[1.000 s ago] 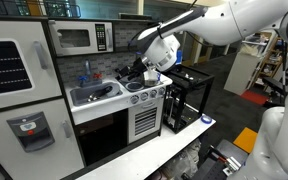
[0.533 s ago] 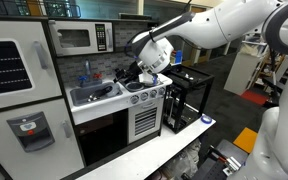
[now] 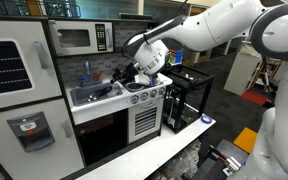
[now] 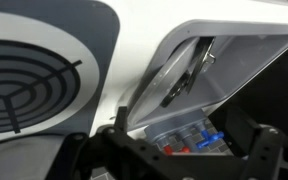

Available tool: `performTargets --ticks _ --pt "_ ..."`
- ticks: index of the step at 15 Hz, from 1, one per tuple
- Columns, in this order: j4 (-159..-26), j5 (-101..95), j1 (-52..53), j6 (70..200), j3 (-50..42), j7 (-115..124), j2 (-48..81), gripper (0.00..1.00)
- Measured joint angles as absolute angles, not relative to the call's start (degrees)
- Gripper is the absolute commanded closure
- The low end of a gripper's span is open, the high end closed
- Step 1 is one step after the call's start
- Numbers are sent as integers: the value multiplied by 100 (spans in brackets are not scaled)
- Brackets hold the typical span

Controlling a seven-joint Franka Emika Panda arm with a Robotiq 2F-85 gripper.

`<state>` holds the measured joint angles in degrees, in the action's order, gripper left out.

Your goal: Remove the lid from the sink and put it on the stove

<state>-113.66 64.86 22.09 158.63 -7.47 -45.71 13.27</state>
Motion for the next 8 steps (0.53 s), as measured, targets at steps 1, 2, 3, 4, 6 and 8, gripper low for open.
performTargets --ticks 1,2,3,4,6,8 --pt "-11309 6496 2209 15857 -747 -4571 1374 0" --pt "-11259 6501 2209 15852 -745 -4571 1422 0" --pt "-11221 6503 2210 15848 -744 -4570 1456 0" --pt "-11181 6504 2210 15843 -742 -4567 1489 0" --pt "-11109 6513 2210 15834 -738 -4543 1564 0" --pt "-11071 6562 2211 15821 -736 -4477 1619 0"
